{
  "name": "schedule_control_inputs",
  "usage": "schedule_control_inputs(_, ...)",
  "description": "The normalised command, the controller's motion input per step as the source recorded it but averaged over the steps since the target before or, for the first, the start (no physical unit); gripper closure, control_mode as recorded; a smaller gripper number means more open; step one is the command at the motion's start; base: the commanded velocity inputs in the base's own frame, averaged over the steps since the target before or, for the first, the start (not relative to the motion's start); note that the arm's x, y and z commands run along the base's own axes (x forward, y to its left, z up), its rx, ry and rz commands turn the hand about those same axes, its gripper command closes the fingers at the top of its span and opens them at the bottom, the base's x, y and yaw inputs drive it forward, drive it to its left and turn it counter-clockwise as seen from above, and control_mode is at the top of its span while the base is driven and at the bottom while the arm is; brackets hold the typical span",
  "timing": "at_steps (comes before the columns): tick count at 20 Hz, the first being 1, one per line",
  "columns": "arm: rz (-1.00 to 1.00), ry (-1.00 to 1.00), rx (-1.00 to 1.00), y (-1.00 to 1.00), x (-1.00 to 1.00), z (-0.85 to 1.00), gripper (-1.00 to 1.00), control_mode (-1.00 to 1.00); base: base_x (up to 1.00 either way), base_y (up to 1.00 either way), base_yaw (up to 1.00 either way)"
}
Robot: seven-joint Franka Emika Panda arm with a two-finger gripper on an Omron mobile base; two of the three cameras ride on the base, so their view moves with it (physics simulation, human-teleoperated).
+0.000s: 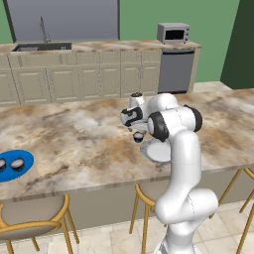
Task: Place two yogurt containers on each plate.
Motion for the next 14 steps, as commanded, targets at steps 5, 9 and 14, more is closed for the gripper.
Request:
schedule_control_inputs(5,0.00,0.00,0.00,0.00,-0.07,0.00,-1.00,-1.00,0.00,0.00,0.00)
schedule_control_inputs(9,0.00,0.00,0.00,0.00,-0.10,0.01,-1.00,-1.00,0.00,0.00,0.00)
schedule_control_inputs(14,0.00,0.00,0.00,0.01,-0.20,0.12,-1.00,-1.00,0.00,0.00,0.00)
